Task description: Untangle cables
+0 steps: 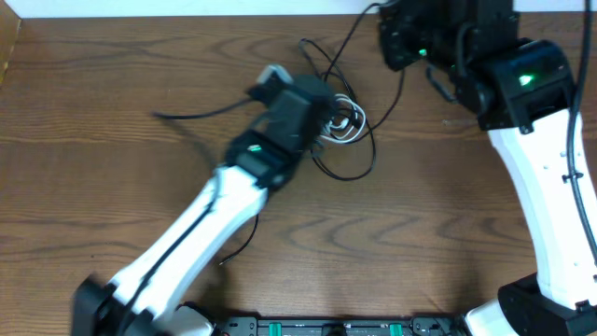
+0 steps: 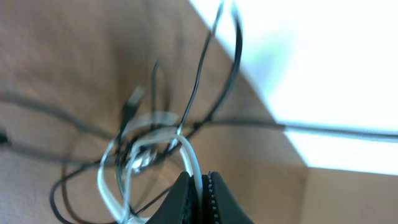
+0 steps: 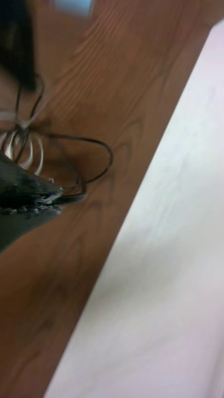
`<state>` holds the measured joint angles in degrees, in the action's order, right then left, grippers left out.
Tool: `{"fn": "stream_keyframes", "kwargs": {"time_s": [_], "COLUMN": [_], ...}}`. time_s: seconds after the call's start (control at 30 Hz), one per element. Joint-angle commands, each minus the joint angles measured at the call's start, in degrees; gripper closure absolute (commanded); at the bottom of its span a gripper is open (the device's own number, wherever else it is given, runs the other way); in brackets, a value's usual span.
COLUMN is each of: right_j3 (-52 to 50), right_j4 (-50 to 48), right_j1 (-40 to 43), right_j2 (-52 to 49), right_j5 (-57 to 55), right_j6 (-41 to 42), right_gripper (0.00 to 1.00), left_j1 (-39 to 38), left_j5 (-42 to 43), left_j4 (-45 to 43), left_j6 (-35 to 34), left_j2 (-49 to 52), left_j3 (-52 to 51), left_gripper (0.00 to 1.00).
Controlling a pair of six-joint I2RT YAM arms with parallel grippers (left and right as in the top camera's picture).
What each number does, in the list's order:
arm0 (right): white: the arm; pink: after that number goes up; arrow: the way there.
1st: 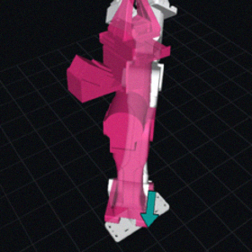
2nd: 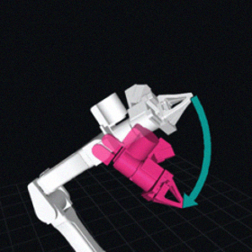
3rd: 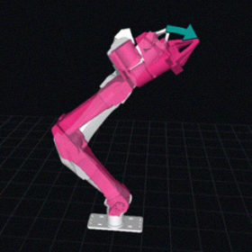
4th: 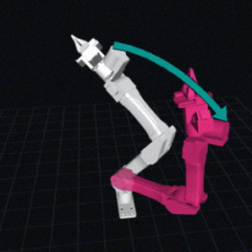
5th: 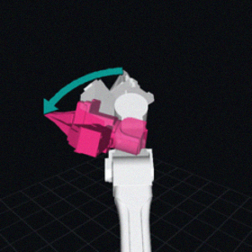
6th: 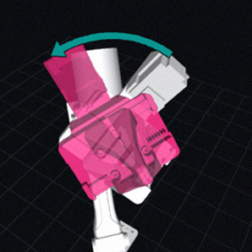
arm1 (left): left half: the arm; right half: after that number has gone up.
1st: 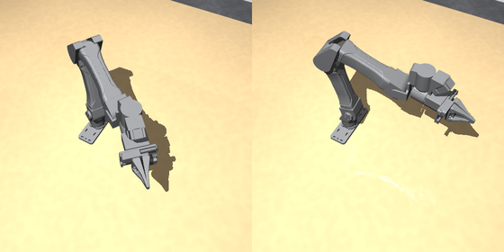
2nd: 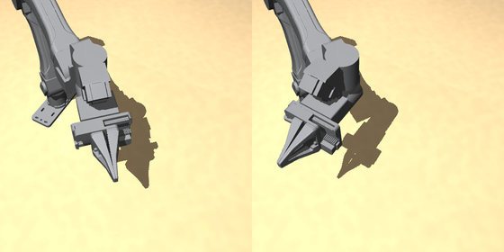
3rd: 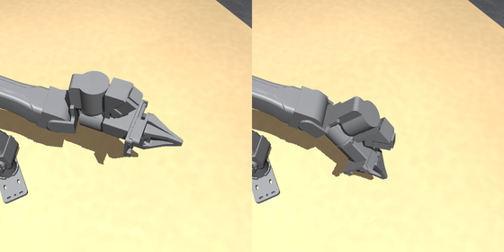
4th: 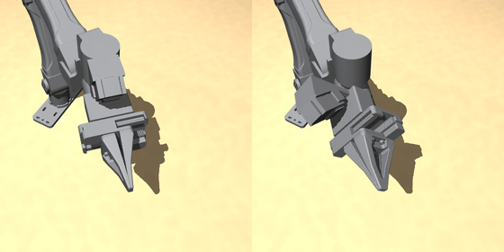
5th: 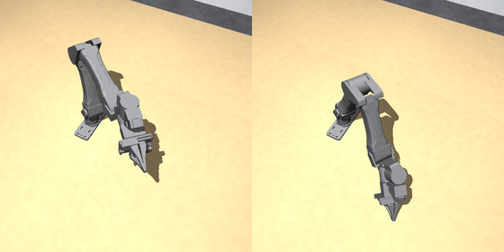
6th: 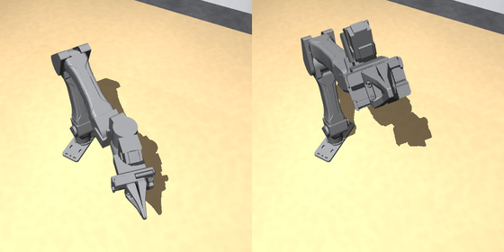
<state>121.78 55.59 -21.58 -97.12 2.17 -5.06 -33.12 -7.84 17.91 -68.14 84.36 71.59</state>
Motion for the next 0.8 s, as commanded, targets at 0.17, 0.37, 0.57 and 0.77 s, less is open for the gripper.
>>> {"fn": "stream_keyframes", "kwargs": {"time_s": [0.17, 0.37, 0.57, 0.77], "right_j3": [1.16, 0.94, -10.1, -21.88], "right_j4": [7.96, 12.11, 10.99, 4.28], "right_j1": [6.25, 12.41, 15.37, 19.04], "right_j2": [-0.31, -0.5, -3.45, -4.04], "right_j5": [-6.19, -6.51, -6.75, -6.75], "right_j6": [-1.44, -1.22, -0.92, -0.74], "right_gripper": [0.99, 0.99, 0.99, 0.99], "left_j1": [17.75, 23.52, 23.87, 28.37], "left_j5": [3.85, 3.8, 4.11, 2.05], "left_j4": [5.35, 5.68, 6.73, 16.92], "left_j6": [13.77, 22.32, 28.26, 31.3], "left_j2": [-15.93, -20.15, -18.38, -13.79], "left_j3": [0.37, 7.52, 18.49, 35.32], "left_gripper": [0.93, 0.92, 0.93, 0.92]}}
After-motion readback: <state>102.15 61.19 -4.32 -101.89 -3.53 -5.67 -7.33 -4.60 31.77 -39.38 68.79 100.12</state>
